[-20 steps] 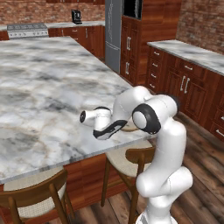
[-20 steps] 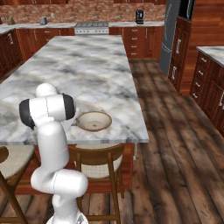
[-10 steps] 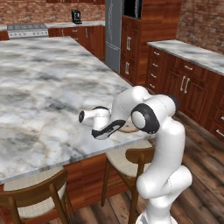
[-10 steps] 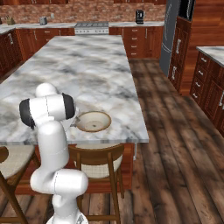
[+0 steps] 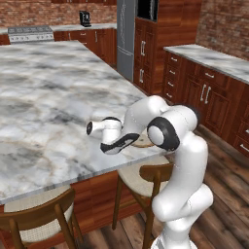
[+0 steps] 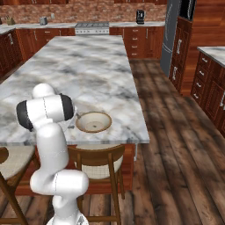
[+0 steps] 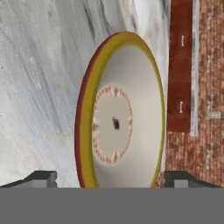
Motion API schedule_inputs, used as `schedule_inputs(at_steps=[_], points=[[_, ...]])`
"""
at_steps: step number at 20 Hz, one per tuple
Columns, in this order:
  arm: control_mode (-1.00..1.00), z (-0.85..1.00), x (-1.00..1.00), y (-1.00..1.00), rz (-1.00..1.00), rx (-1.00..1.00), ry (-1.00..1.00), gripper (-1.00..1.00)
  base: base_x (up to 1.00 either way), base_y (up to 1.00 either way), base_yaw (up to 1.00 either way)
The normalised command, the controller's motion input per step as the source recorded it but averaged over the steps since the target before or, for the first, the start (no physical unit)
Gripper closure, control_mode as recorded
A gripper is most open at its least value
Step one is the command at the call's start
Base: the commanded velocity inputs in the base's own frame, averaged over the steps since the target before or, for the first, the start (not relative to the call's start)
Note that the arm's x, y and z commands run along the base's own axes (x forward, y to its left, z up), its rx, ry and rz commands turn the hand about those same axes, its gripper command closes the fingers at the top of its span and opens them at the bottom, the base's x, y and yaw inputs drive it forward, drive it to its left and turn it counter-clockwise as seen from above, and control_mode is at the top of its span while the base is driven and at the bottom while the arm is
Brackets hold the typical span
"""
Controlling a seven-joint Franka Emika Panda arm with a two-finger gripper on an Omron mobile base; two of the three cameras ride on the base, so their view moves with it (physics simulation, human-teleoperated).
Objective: Pick up the bowls from the cabinet and place each bowl in front of a stool on the dining counter.
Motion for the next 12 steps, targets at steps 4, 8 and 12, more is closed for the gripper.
schedule_inputs(at_steps=[4,8,12], points=[[-1.00,0.79,-0.47,-0.16,0.00,0.16,0.09,-1.00,0.00,0.00,0.00],[-1.00,0.82,-0.35,-0.32,0.00,0.24,0.16,-1.00,0.00,0.00,0.00],[-1.00,1.00,-0.28,-0.42,0.00,0.35,0.25,-1.00,0.00,0.00,0.00]])
